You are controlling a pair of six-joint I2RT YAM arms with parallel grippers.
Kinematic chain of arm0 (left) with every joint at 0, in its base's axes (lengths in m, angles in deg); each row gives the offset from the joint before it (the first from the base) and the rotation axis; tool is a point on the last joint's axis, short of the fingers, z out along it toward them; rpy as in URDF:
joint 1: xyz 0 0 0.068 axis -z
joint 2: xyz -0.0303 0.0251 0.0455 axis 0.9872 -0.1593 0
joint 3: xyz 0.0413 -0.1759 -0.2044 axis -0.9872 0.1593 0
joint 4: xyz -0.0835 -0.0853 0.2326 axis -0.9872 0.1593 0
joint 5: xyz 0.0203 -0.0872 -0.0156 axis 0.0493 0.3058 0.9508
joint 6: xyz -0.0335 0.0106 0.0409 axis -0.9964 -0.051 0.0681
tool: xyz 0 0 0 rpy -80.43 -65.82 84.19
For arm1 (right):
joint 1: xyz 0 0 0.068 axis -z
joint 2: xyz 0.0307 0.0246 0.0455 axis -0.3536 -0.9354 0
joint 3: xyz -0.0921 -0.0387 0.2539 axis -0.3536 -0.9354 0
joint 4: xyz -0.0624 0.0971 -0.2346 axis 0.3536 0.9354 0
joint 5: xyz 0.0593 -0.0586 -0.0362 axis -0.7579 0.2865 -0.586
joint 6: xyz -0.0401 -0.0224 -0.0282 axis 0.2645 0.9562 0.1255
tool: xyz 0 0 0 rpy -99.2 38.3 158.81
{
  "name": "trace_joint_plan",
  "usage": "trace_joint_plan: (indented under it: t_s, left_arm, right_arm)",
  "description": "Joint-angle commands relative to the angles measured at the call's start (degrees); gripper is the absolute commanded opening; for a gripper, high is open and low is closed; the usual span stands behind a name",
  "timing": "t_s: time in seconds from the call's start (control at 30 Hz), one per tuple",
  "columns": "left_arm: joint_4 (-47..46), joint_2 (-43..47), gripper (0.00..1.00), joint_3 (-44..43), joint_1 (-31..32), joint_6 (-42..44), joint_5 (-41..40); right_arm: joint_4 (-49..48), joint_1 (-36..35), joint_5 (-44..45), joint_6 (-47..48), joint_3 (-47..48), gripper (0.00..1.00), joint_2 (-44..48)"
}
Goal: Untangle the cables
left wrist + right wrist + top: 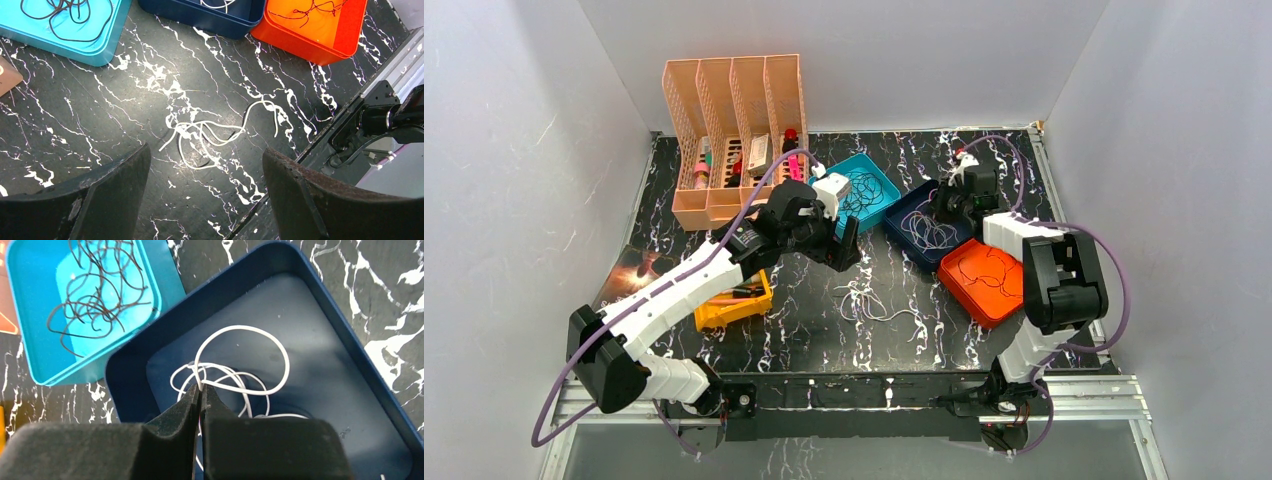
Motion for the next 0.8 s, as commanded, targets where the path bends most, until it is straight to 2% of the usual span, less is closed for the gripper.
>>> trace_joint_plan:
  t_s: [0.0, 0.43, 0.77]
  left_arm:
    - [-0.64, 0.61, 0.81, 0.76, -0.25, -0.27, 0.79]
    - [-0.74, 1.04, 0.81, 1.69, -0.23, -0.64, 0.44]
    - [-0.71, 0.66, 0.81, 1.7, -0.24, -0.71, 0.31]
  right_arm:
    - [1.84, 0.26, -0.29, -0.77, 1.48, 0.12, -1.3]
    - [7.43, 0.24, 0.58, -1.97, 2.94, 0.17, -6.57]
    - [9.91, 0.2, 1.62, -1.02, 3.83, 0.3, -8.09]
